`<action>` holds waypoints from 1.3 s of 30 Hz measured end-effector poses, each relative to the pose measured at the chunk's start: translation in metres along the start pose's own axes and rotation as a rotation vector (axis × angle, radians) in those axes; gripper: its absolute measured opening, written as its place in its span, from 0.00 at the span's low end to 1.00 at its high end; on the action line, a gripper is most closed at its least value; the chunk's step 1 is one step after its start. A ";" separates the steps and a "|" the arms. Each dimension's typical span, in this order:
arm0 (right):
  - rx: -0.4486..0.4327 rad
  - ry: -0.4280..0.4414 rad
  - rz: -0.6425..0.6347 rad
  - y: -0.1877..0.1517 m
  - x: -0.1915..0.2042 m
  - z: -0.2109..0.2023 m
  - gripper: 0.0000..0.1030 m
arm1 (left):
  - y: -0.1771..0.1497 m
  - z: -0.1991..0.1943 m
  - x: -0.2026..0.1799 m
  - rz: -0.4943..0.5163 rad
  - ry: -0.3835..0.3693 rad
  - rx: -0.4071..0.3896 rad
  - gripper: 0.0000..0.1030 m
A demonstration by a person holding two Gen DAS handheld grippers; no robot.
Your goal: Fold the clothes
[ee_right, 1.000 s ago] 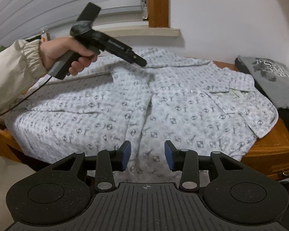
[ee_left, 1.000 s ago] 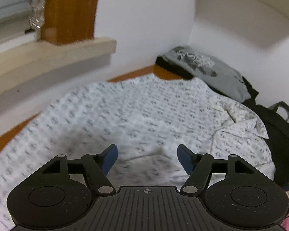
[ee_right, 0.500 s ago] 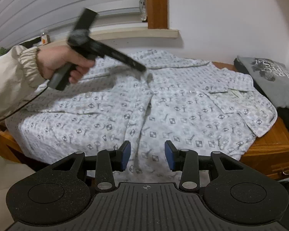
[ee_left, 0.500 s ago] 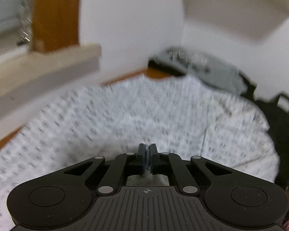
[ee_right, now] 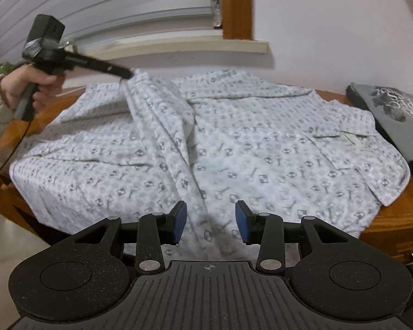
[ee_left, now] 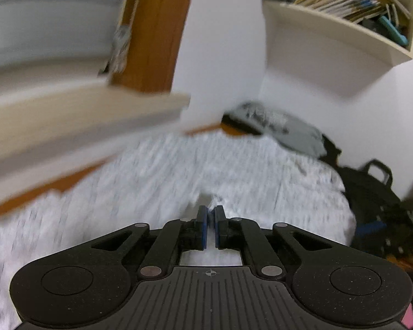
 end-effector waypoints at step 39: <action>0.147 0.168 -0.230 -0.040 0.033 -0.011 0.08 | 0.002 0.084 0.017 -0.056 0.001 0.104 0.45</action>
Point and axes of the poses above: each gripper's, at about its wrist camera, not at the fingertips, and z roughly the way its jaws point, x to its left, y to its top, the point moved 4 cm from there along z, roughly the way its jaws point, and after that the axes turned 6 degrees about -y, right-handed, at the moved point
